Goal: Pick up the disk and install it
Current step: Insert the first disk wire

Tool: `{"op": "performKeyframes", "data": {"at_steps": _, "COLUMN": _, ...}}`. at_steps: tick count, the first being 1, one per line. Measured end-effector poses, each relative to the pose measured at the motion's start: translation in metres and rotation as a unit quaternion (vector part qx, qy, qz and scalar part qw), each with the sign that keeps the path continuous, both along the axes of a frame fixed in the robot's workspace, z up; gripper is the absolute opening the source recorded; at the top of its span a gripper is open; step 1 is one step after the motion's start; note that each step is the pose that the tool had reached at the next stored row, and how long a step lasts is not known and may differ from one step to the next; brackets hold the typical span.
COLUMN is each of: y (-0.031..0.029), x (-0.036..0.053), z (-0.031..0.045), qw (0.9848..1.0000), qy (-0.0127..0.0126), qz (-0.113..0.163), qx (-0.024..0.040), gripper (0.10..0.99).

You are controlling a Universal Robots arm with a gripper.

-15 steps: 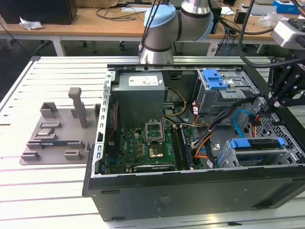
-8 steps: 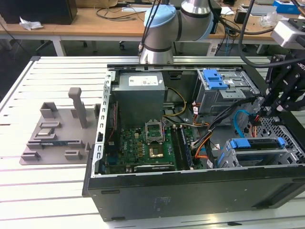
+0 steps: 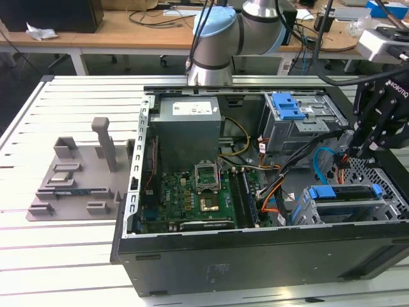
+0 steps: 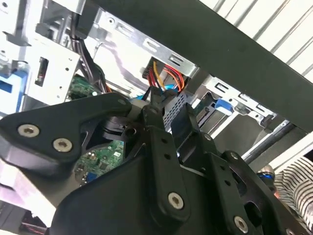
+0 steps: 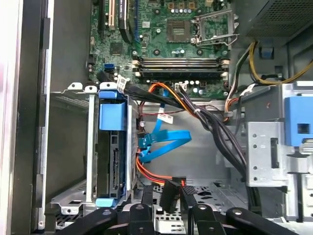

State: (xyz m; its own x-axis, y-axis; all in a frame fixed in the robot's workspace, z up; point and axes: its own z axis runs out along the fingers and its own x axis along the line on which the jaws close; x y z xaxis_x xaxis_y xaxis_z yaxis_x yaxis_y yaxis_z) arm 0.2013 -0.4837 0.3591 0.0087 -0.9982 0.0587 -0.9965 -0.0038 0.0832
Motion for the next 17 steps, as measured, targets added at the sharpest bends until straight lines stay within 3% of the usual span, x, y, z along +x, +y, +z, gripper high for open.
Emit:
{"op": "performKeyframes", "data": {"at_steps": 7, "y": 0.0, "x": 0.0, "z": -0.003, "qw": 1.0, "qy": 0.0001, "qz": 0.0, "qx": -0.0023, "gripper": 0.361}}
{"op": "performKeyframes", "data": {"at_steps": 8, "y": 0.0, "x": 0.0, "z": -0.003, "qw": 1.0, "qy": 0.0001, "qz": 0.0, "qx": -0.0026, "gripper": 0.282}}
{"op": "performKeyframes", "data": {"at_steps": 9, "y": 0.0, "x": 0.0, "z": -0.003, "qw": 1.0, "qy": 0.0001, "qz": 0.0, "qx": -0.0028, "gripper": 0.282}}
{"op": "performKeyframes", "data": {"at_steps": 11, "y": 0.0, "x": 0.0, "z": -0.003, "qw": 1.0, "qy": 0.0001, "qz": 0.0, "qx": -0.0031, "gripper": 0.169}}
{"op": "performKeyframes", "data": {"at_steps": 17, "y": -0.0023, "x": -0.0037, "z": -0.003, "qw": 1.0, "qy": 0.0, "qz": 0.0, "qx": -0.0038, "gripper": 0.169}}
